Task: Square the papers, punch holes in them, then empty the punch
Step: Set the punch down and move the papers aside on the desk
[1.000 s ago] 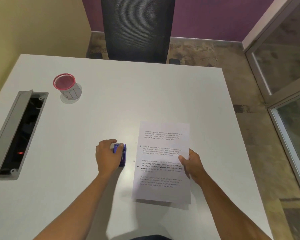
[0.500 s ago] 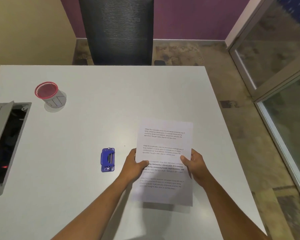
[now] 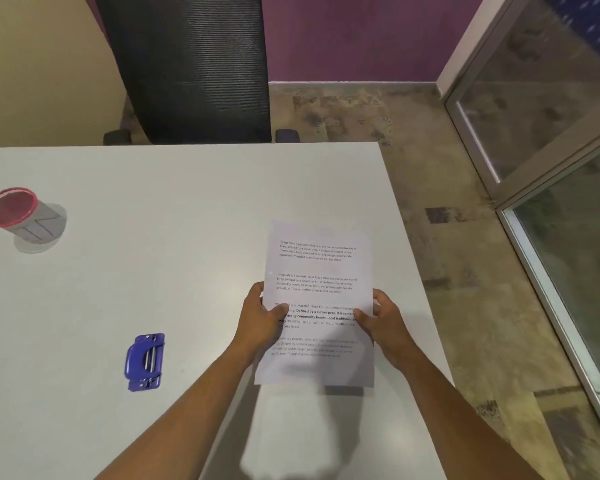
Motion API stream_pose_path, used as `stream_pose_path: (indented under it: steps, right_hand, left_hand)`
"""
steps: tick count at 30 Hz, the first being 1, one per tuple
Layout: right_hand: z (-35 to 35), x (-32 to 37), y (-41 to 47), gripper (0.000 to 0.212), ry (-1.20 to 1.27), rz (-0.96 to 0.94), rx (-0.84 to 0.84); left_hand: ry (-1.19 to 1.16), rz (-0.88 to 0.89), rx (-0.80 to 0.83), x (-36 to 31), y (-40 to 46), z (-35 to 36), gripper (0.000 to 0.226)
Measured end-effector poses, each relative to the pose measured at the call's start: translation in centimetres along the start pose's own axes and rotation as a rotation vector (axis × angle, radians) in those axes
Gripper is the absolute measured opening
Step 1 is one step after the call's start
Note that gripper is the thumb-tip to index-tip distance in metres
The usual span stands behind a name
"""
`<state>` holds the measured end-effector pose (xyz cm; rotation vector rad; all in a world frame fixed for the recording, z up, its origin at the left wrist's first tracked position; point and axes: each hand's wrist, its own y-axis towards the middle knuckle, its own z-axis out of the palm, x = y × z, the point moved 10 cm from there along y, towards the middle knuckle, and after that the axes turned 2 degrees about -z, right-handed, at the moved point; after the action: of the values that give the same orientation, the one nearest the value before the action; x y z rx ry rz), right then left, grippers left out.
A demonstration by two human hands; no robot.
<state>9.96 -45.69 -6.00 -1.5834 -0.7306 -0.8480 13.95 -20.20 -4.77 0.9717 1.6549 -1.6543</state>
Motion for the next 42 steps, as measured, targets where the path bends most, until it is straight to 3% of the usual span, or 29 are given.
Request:
stream_pose_path:
  steps: [11, 25, 36, 42]
  right_hand:
    - [-6.8, 3.4, 10.9, 0.031, -0.002, -0.079, -0.146]
    - [-11.0, 8.8, 25.9, 0.036, -0.089, -0.197, -0.284]
    - [-11.7, 12.9, 30.6, 0.042, -0.16, -0.293, -0.429]
    - [-11.5, 14.3, 30.6, 0.038, -0.354, -0.35, -0.486]
  left_hand:
    - [0.089, 0.028, 0.024, -4.6, 10.0, 6.7, 0.036]
    - [0.253, 0.147, -0.11, -10.6, 24.6, 10.9, 0.039]
    - [0.407, 0.214, -0.219, -13.8, 28.7, 11.4, 0.043]
    - [0.43, 0.219, -0.246, -14.0, 29.8, 11.7, 0.041]
